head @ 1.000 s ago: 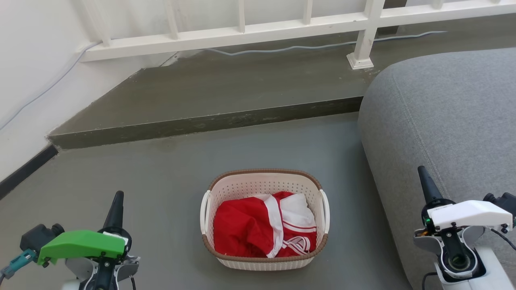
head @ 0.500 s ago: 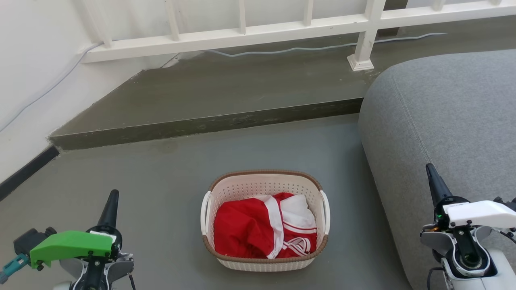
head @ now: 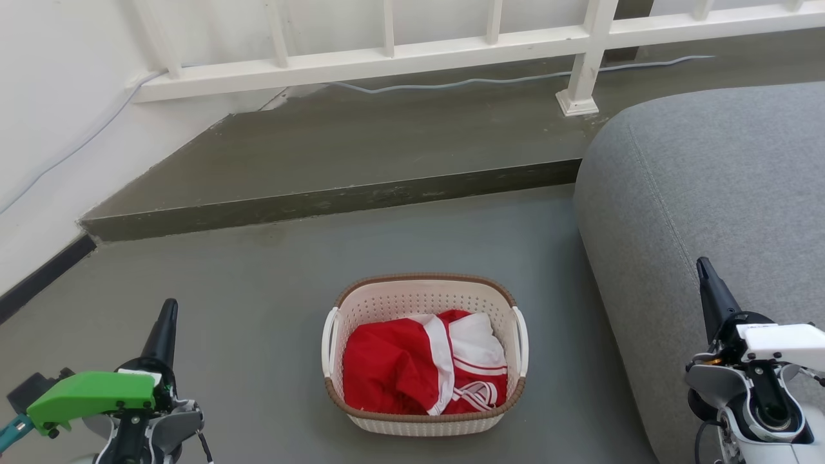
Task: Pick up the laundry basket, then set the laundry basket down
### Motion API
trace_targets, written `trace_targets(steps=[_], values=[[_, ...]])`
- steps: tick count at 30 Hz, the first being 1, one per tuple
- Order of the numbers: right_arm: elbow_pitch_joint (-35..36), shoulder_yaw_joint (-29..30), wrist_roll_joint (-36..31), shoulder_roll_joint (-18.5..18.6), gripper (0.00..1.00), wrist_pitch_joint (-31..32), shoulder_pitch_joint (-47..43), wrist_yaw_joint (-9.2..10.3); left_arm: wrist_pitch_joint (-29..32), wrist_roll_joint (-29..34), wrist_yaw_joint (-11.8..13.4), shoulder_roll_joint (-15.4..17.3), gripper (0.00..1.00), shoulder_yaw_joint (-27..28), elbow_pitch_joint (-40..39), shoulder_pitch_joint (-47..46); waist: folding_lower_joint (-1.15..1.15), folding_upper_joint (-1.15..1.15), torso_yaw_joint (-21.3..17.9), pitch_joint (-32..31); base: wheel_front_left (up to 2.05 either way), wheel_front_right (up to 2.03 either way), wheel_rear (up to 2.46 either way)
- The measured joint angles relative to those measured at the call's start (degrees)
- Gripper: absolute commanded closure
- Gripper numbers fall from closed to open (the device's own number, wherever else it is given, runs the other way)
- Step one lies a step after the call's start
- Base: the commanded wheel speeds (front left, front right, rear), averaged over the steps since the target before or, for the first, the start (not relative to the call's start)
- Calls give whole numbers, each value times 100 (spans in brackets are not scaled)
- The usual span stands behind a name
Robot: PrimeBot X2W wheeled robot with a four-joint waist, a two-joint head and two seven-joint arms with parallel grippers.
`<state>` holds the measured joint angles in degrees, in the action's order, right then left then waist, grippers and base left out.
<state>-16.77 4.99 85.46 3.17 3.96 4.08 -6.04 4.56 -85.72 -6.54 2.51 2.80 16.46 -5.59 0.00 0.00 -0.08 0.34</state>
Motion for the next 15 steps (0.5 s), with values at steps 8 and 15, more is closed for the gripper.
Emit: trace_targets(steps=[8,15], values=[[27,178,505,-51,100,125,1,-51,154,-428,-9,-21,100,137,-24,0,0,0,6,-16,0,0,0],[34,223,641,-66,100,175,1,-53,193,-595,-51,-38,100,208,-31,0,0,0,8,-19,0,0,0]])
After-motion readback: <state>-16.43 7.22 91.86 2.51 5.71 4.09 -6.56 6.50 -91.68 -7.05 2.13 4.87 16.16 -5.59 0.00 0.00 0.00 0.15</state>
